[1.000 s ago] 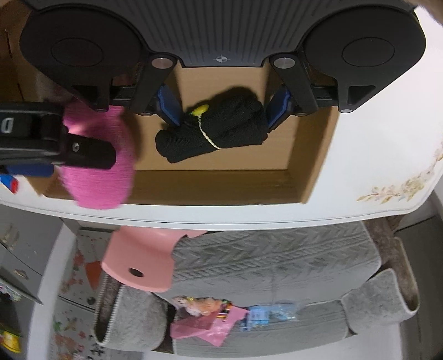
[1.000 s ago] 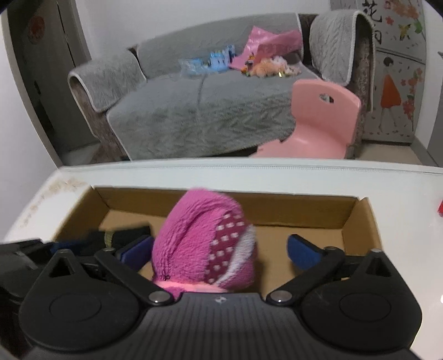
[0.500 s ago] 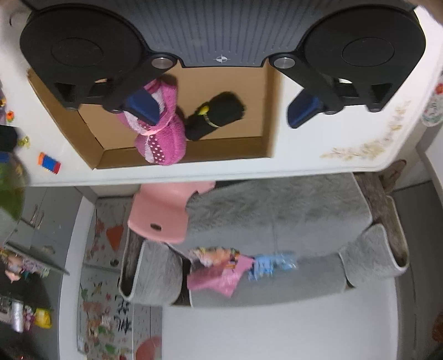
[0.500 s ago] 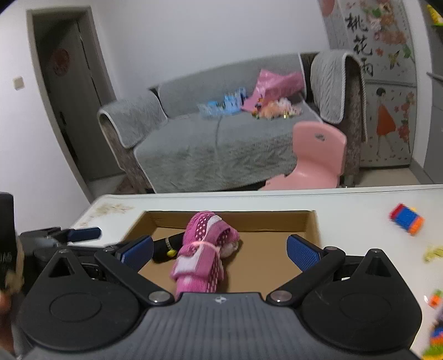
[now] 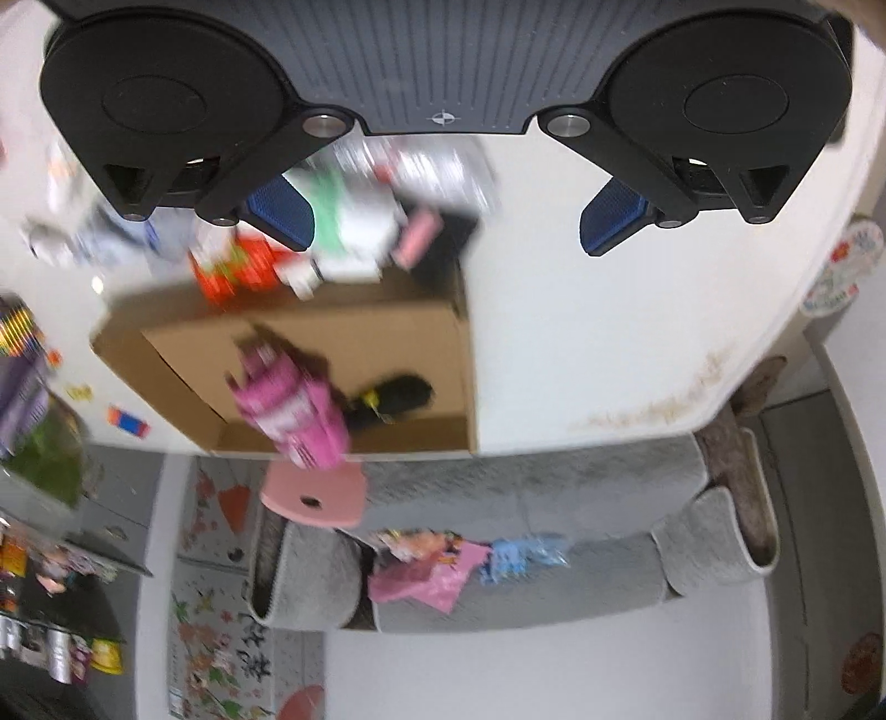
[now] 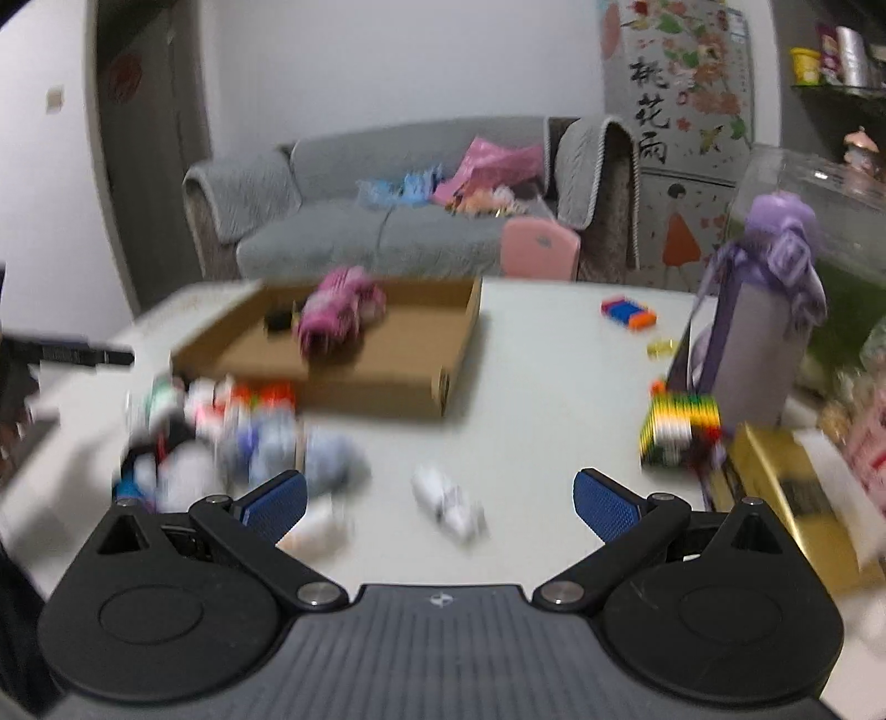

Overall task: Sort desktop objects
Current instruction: 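Move both open tools back to the sock pile, then grasp the blue knit sock with the left tool while the right tool grasps the orange plastic bag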

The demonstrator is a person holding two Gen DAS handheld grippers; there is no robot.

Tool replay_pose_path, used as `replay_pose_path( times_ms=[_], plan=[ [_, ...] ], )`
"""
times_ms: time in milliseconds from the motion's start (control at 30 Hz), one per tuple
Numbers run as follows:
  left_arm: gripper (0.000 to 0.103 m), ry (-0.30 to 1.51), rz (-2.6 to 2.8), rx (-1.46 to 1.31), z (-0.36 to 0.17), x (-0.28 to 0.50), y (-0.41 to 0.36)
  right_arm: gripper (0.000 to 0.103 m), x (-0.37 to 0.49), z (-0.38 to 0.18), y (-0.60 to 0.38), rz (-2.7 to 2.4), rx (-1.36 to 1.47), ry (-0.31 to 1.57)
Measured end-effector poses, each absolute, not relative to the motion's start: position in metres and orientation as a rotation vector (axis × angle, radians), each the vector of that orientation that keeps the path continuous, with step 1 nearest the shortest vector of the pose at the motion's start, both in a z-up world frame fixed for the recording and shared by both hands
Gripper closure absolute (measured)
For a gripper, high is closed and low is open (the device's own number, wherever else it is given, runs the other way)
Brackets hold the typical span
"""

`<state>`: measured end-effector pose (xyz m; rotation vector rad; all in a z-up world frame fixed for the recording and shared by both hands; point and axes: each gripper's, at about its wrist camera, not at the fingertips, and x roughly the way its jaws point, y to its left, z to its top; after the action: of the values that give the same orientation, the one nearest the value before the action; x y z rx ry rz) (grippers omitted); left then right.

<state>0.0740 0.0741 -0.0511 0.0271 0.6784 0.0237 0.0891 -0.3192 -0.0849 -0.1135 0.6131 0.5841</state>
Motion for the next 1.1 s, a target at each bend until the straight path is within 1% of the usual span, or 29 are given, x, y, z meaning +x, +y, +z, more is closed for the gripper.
replay_pose_path(
  times_ms=[167, 367, 667, 733, 1100],
  plan=[
    [0.0, 0.693, -0.074, 0.072, -0.063, 0.035, 0.045, 0.0, 0.074, -0.111, -0.313, 0.608, -0.21, 0.635],
    [0.0, 0.715, -0.154, 0.102, -0.08, 0.011, 0.008, 0.0, 0.079, -0.125, -0.304, 0.616, -0.209, 0.652],
    [0.0, 0.797, -0.173, 0.014, -0.102, 0.017, -0.023, 0.0, 0.081, -0.132, -0.313, 0.64, -0.178, 0.661],
    [0.0, 0.798, -0.162, 0.011, -0.104, 0.019, -0.027, 0.0, 0.069, -0.136, -0.318, 0.647, -0.175, 0.667],
    [0.001, 0.85, -0.097, -0.04, -0.121, 0.035, -0.019, 0.001, 0.078, -0.142, -0.313, 0.641, -0.177, 0.724]
  ],
)
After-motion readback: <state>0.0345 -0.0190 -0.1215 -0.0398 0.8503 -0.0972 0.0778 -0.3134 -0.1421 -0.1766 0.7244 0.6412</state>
